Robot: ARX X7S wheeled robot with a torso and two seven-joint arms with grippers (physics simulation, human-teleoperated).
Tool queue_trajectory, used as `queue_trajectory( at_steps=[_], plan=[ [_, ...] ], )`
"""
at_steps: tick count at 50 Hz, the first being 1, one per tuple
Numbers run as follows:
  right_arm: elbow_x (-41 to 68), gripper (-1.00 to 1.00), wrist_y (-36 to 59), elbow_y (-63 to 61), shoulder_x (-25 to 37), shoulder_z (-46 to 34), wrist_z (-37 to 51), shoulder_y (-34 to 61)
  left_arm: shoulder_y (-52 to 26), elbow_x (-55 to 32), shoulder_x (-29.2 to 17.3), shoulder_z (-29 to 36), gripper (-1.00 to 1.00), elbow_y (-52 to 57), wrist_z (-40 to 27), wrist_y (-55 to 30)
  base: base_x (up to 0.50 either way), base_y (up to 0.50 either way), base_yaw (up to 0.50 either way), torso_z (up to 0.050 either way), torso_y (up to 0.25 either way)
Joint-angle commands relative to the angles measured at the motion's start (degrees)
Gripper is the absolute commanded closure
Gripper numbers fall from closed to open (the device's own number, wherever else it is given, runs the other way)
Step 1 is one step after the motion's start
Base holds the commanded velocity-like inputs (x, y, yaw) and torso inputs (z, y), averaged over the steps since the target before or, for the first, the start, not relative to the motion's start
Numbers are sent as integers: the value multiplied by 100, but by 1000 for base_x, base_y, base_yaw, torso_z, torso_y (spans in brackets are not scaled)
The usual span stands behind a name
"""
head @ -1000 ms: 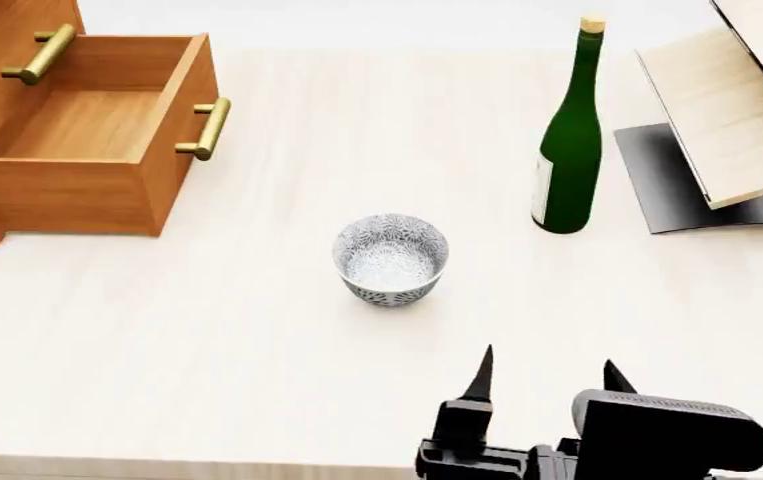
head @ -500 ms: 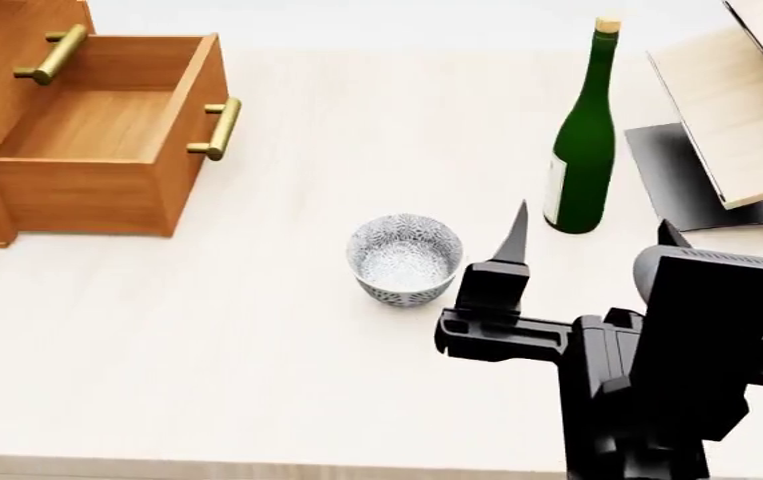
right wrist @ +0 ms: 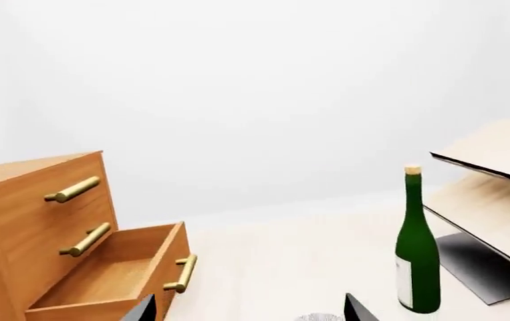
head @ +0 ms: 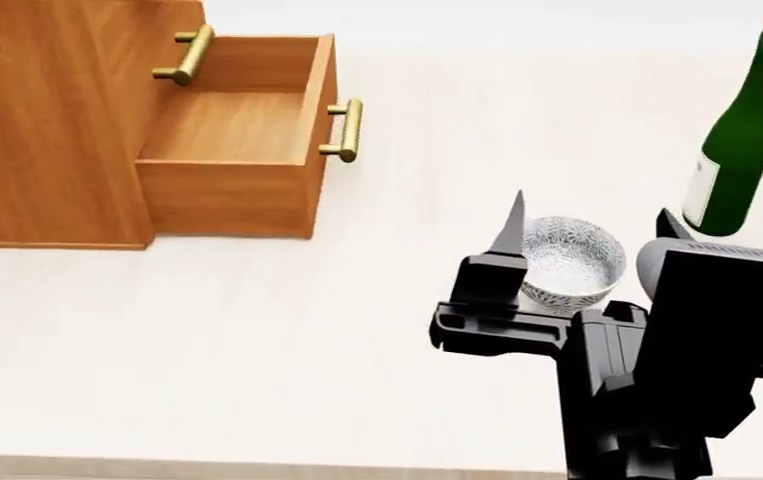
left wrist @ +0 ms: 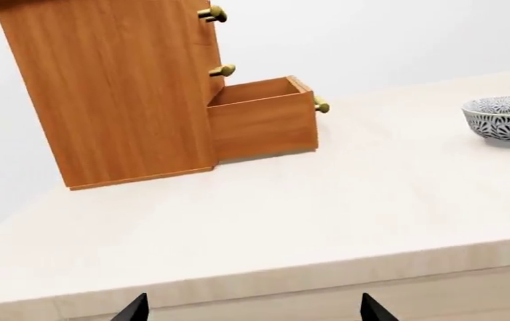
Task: Put the bowl in the bottom drawer of the cabinet and close it.
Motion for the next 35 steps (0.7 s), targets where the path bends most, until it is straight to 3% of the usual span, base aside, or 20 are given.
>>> queue_trajectory(
  at_steps=[1, 35],
  plan=[
    [90, -100, -6, -42, 18, -8, 44, -35, -2, -1, -50, 51, -100, 1, -71, 1, 0, 500, 0, 0, 0],
    [218, -100, -152, 8, 112, -193, 141, -147, -36, -81, -174, 167, -100, 10, -216, -11, 0, 497, 0, 0, 0]
  ],
)
